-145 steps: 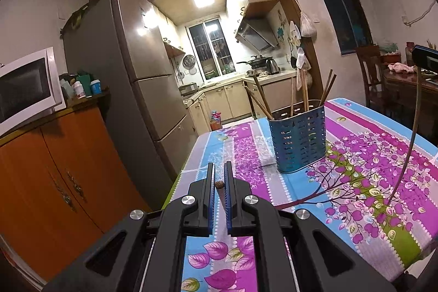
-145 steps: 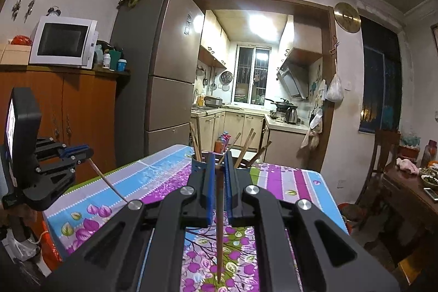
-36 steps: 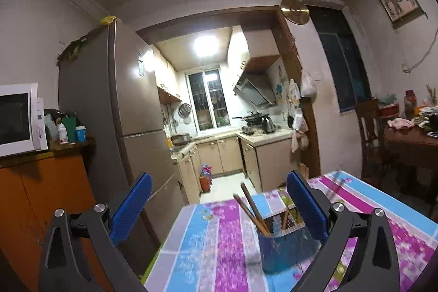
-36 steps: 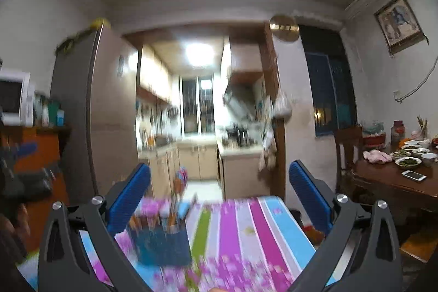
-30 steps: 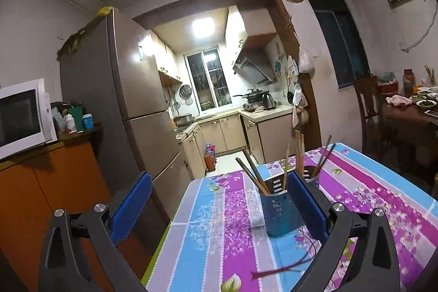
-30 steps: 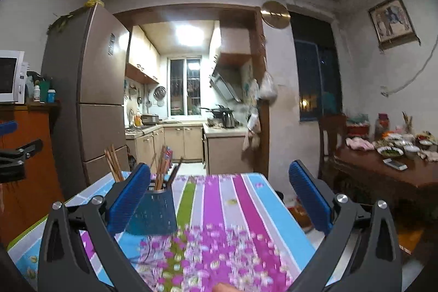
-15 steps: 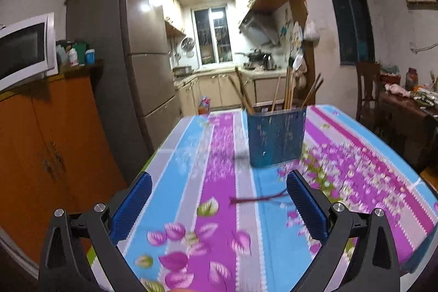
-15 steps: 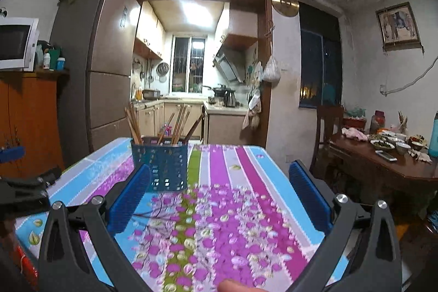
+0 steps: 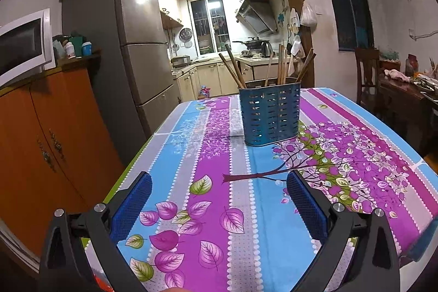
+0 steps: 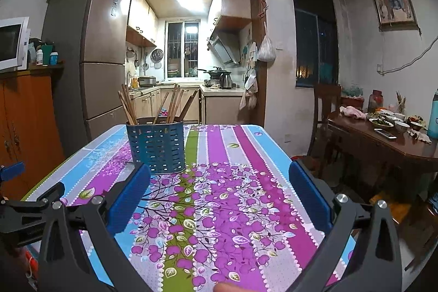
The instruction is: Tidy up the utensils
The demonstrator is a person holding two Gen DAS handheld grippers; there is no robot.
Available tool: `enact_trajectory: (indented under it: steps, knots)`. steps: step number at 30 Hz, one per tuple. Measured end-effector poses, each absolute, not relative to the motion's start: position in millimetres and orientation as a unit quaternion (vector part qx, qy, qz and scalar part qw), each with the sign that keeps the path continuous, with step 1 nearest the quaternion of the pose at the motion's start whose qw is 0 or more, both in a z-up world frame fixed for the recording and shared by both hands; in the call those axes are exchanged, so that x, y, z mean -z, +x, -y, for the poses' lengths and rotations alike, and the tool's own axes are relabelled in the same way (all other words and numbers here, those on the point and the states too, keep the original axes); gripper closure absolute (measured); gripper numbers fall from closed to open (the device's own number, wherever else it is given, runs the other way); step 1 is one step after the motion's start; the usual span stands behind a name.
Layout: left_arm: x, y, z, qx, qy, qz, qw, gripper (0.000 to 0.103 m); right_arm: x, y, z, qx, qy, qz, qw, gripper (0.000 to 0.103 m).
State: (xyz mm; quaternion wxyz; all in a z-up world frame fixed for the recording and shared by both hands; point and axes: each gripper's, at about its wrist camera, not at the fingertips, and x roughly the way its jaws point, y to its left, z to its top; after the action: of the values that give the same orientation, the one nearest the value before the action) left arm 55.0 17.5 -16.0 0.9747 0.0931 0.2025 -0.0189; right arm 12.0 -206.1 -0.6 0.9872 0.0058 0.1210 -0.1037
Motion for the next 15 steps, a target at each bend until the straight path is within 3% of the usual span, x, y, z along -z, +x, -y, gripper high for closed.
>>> enact_trajectory:
  steps: [15]
  knots:
    - [19.0, 50.4, -12.1, 0.002, 0.103, -0.181, 0.978, 0.006, 2.8, 12.2, 205.8, 0.109, 0.003, -0.123, 0.986, 0.005]
